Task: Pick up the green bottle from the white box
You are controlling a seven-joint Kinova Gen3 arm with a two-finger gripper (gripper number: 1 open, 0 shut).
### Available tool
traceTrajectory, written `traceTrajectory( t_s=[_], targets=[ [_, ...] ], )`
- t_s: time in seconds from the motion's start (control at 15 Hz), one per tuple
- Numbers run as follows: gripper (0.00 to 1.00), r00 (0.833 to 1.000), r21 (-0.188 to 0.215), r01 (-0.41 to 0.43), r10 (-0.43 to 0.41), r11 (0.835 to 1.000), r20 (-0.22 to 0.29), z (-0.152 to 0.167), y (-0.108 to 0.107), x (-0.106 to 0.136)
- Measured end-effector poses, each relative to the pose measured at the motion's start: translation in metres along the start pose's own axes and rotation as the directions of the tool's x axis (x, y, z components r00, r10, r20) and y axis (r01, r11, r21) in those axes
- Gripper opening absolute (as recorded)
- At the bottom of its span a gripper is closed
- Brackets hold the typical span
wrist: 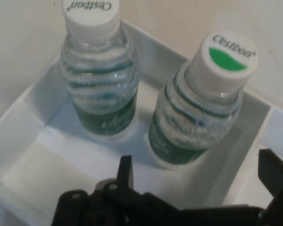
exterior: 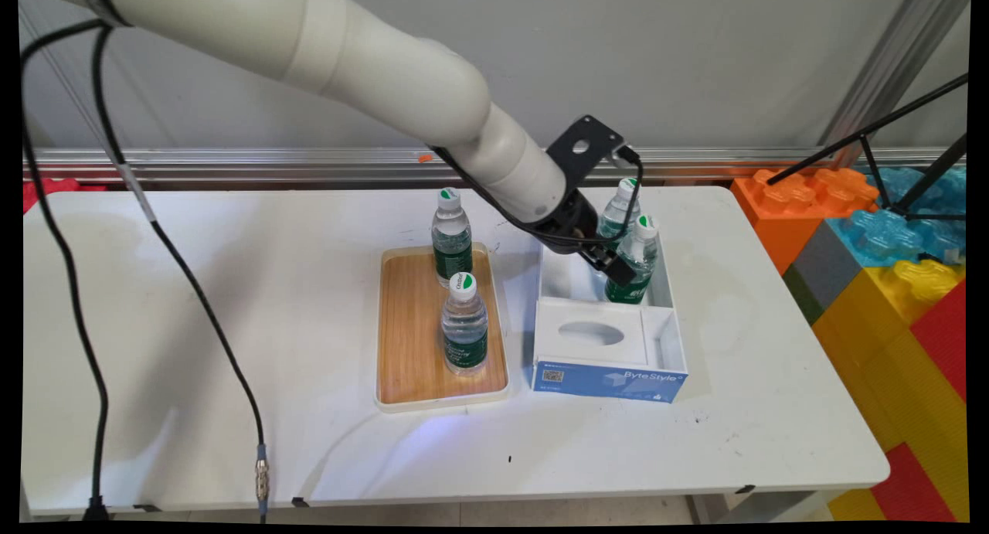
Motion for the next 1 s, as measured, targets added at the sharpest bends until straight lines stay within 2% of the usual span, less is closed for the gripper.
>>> traceTrajectory(
  t_s=[0.53,1.0],
  targets=[
    [1.00,0.999,0.009,-0.002,0.002,1.000,-0.045,0.028,0.007,0.006],
    [1.00,0.997,0.023,-0.001,0.003,1.000,-0.073,0.039,0.010,0.007]
  ],
)
